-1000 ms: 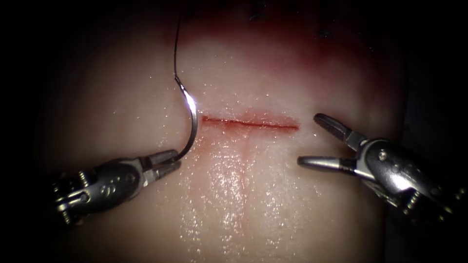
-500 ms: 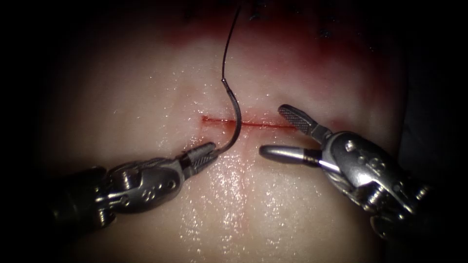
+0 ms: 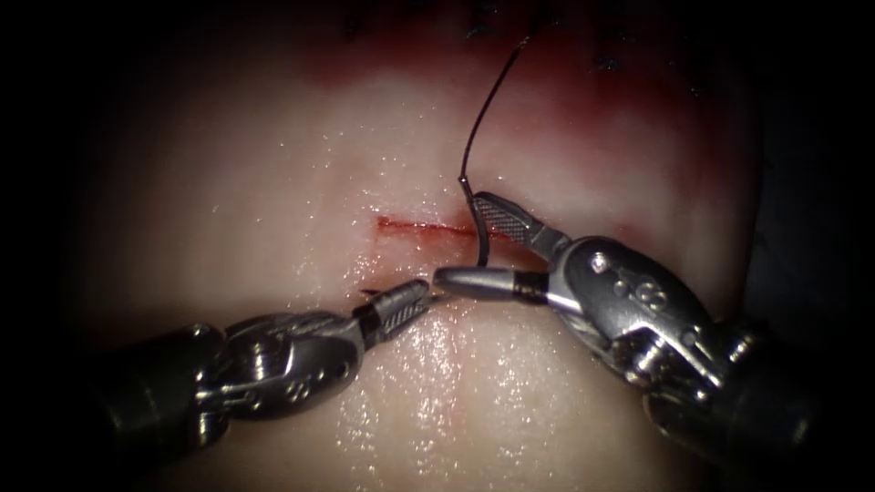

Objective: Wound Closure
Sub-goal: Pass needle to right needle holder, then place needle back in left jaws to regrip

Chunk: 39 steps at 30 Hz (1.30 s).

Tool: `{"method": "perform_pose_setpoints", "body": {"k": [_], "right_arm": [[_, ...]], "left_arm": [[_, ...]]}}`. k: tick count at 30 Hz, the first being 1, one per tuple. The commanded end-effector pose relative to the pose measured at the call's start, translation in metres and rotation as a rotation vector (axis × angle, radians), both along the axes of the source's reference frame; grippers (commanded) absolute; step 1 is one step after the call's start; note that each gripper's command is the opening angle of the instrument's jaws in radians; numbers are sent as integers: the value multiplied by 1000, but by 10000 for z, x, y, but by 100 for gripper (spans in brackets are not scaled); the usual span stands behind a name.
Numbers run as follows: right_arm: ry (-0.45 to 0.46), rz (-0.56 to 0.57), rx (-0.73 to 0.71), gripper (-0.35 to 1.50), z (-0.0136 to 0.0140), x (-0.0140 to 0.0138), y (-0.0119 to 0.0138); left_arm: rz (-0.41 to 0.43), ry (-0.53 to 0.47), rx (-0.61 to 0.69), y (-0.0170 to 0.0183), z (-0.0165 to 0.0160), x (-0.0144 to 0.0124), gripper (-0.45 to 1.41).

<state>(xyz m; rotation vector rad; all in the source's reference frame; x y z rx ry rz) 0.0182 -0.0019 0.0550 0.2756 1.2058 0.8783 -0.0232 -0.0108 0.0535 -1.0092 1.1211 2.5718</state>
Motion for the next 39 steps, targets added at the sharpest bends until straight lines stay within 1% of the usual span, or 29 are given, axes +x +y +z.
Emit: {"method": "perform_pose_setpoints", "body": {"k": [1,3,4,5,7,8,9,10,14,15,16,17,18,19,20,21,22,23,25,26,28,31,33,39], "right_arm": [[-1,0,1,104,5,8,3],[-2,2,2,94,5,9,5],[-1,4,8,85,5,9,6],[1,6,15,62,4,9,7],[4,10,26,-19,4,9,8],[7,14,38,-35,3,9,8],[9,16,45,-35,3,9,9],[0,19,48,-35,1,9,9],[-7,23,51,-35,-2,8,10],[-4,25,59,-35,-4,8,11],[-7,20,49,-35,-5,8,11],[-11,14,40,-35,-5,8,11],[-14,10,23,-35,-6,7,12],[-16,5,13,-35,-6,6,12],[-20,-2,-3,-35,-6,6,12],[-29,-20,-46,-35,-5,5,13],[-23,-27,-59,-35,-5,5,13],[-17,-41,-81,-35,-4,5,13],[-14,-70,-130,-35,-4,5,14],[-15,-94,-160,-35,-4,5,14],[-3,-125,-191,-35,-4,4,14],[7,-192,-241,-35,-3,4,14],[43,-262,-313,-35,-2,3,15],[89,-353,-411,-35,-3,3,17]], "left_arm": [[5,-1,-5,3,3,-6,-35],[8,-1,-20,2,1,-7,-35],[10,-2,-27,2,-1,-7,-35],[11,0,-32,2,-3,-7,-35],[13,-3,-41,2,-7,-8,-32],[11,0,-46,2,-9,-8,-27],[10,0,-45,2,-10,-8,-24],[10,1,-44,3,-10,-8,-12],[9,1,-44,4,-9,-8,-4],[9,1,-44,4,-8,-8,14],[9,2,-44,4,-8,-8,27],[-6,-5,-33,4,-8,-9,33],[-23,-24,-17,5,-8,-10,43],[-36,-48,5,5,-9,-10,45],[-27,-61,48,5,-10,-10,52],[-12,-118,168,8,-13,-10,61],[-7,-124,210,9,-14,-10,67],[-4,-133,249,11,-16,-10,67],[-31,-176,353,15,-21,-10,67],[-24,-184,395,16,-23,-10,67],[7,-210,513,19,-29,-9,66],[50,-276,651,23,-40,-10,65],[92,-332,804,30,-55,-11,64],[112,-391,997,44,-74,-12,64]]}}
